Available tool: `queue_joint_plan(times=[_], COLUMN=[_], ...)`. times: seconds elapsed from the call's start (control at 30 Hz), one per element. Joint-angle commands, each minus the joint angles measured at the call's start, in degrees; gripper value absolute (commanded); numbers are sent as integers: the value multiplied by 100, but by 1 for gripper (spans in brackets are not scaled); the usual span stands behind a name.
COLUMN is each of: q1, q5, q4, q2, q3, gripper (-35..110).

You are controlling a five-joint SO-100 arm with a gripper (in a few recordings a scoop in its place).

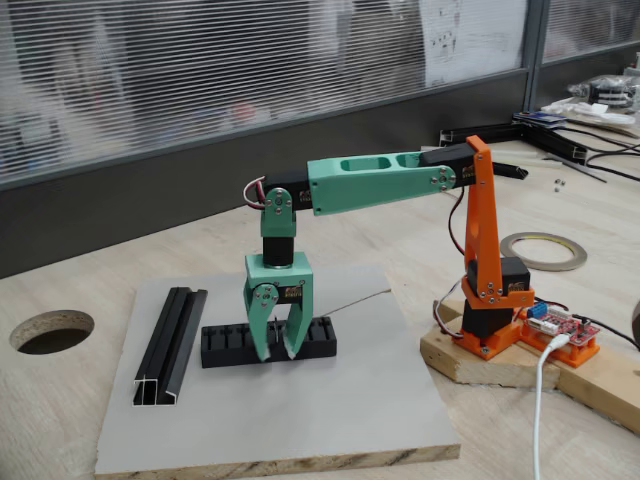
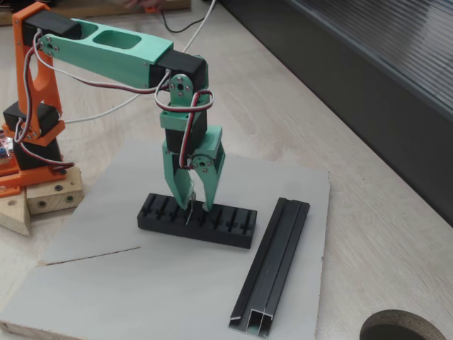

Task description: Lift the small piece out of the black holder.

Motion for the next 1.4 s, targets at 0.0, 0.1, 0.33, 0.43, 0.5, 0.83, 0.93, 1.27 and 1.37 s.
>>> queue_joint_plan(times=[0.0,0.1,0.33,0.43,0.5,0.83,0.93,1.27,1.37], q1=[-44,-44,-53,-53,-53,-44,-44,-44,-44], q5=[18,18,18,-9,-44,-53,-9,0,9], q4=[44,44,44,44,44,53,53,62,62], q2=[158,167,185,193,202,642,650,1459,1758], q3=[-158,-167,-176,-176,-176,-167,-167,-167,-167], gripper=[12,12,12,12,11,11,11,11,11])
